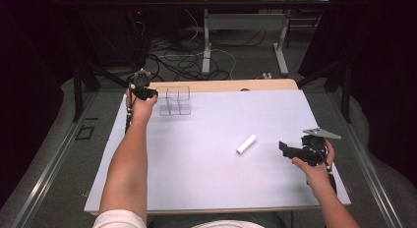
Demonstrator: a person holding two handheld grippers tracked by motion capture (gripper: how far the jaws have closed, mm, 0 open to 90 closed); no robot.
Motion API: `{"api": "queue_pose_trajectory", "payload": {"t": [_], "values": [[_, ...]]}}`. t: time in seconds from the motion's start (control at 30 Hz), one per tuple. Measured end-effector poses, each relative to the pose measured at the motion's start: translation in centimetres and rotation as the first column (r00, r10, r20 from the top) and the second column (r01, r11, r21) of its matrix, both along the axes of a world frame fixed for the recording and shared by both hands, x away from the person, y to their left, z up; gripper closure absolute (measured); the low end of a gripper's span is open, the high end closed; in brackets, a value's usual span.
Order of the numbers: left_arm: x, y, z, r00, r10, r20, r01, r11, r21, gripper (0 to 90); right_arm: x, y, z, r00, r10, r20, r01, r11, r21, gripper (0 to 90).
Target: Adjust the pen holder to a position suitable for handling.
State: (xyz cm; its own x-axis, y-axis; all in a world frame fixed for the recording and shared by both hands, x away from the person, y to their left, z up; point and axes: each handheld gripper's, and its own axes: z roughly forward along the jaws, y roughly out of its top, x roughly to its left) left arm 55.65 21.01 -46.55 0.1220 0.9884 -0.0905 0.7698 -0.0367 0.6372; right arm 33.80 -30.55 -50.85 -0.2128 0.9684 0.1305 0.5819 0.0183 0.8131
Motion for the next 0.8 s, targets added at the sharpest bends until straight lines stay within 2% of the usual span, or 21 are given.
{"api": "queue_pose_trajectory", "payload": {"t": [0.17,0.27,0.33,0.37,0.5,0.8], "values": [[0.1,-0.2,-0.2,1.0,0.003,0.0,-0.003,1.0,0.0,83.5,0.0,0.0,0.0,1.0,-0.007,0.002,0.007,0.9999,0.008,7.0],[0.1,-0.9,-0.3,0.9999,0.011,0.013,-0.011,0.9993,0.036,85.0,0.0,0.0,0.0,1.0,-0.006,-0.001,0.006,0.9999,0.013,7.0],[0.0,-0.9,-0.3,0.9998,0.014,0.013,-0.014,0.9991,0.039,86.2,0.0,0.0,0.0,1.0,-0.006,-0.001,0.006,0.9999,0.013,7.0],[0.0,-1.0,-0.3,0.9994,0.027,0.023,-0.028,0.9991,0.033,86.9,-0.1,0.0,0.1,1.0,-0.006,-0.001,0.006,0.9999,0.012,7.0],[-0.1,-1.0,-0.2,0.9988,0.046,0.013,-0.047,0.9983,0.035,88.2,0.0,0.0,0.0,1.0,0.0,-0.003,0.0,0.9999,0.012,7.0],[0.0,-1.2,-0.2,0.9966,0.081,0.015,-0.081,0.9966,0.017,89.2,0.0,0.0,-0.2,0.9999,0.003,-0.011,-0.003,0.9999,0.014,7.3]]}}
